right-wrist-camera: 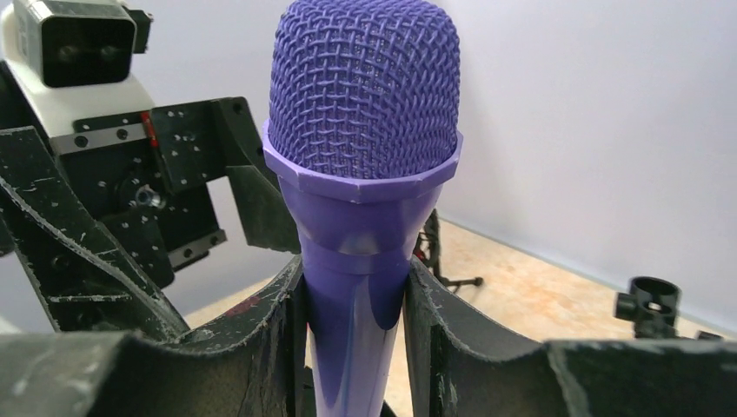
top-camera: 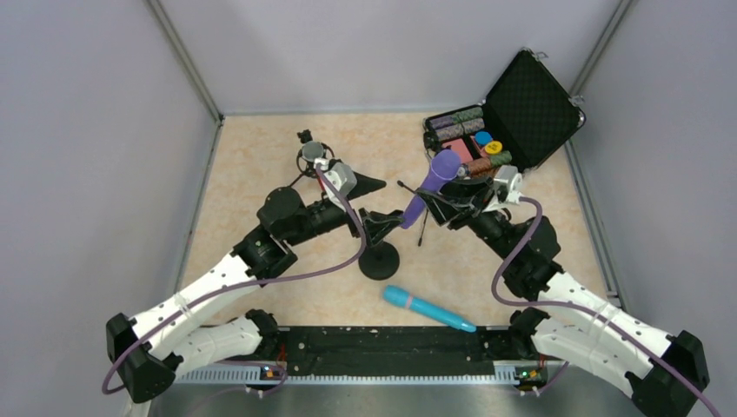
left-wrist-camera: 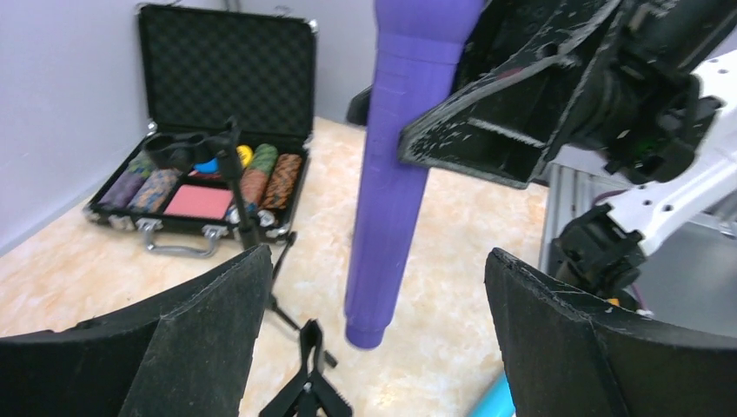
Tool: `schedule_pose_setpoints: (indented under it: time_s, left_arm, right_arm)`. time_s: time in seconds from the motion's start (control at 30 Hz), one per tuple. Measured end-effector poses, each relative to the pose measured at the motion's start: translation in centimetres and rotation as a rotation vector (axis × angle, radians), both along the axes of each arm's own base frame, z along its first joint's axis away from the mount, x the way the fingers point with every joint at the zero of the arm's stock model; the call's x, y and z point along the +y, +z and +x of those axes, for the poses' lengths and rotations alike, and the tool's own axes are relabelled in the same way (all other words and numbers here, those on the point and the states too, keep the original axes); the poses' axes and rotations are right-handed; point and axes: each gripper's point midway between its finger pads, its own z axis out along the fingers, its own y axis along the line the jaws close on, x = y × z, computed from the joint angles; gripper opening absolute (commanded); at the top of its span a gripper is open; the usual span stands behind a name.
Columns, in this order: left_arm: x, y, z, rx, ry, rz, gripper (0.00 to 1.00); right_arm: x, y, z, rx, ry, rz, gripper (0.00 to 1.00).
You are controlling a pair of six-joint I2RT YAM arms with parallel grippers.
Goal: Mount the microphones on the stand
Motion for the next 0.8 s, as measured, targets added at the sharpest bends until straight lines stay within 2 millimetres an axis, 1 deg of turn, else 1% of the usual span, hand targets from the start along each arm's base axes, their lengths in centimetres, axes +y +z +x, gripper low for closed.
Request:
schedule_pose_setpoints:
  time_s: [0.1,0.2,0.3,0.4,0.5,0.63,0.8]
  left_arm:
    - [0.9,-1.1,1.0,0.008,0.061,0.030,0.96]
    - [2.1,-2.8,1.7,0.031,0.120,0.077,0.97]
    - [3.3,-4.9,1.6,0.056,0.154,0.118,0.97]
    - [4.1,-7.0,1.3,0.071,0.164,0.160,0.98]
    - [4.4,-8.5,1.1,0.083,0.164,0.197,0.98]
    - [4.6,-9.6,1.2,0.065,0.165,0.224,0.99]
    - [4.5,-10.9,1.5,0.037,0.164,0.251,0.99]
  right_arm:
    - [-0.5,-0.6,0.6,-0.003,-0.051,-0.039,0.00]
    - [-0.8,-1.5,1.2,0.001,-0.095,-0.098,0.00]
    - [-1.0,-2.0,1.8,0.010,-0.126,-0.148,0.00]
    - [-1.2,-2.9,2.6,0.031,-0.148,-0.182,0.00]
    - [-1.2,-3.9,3.4,0.058,-0.160,-0.206,0.00]
    - [-1.2,-5.1,4.4,0.086,-0.158,-0.213,0.00]
    - [-0.8,-7.7,5.5,0.119,-0.130,-0.219,0.00]
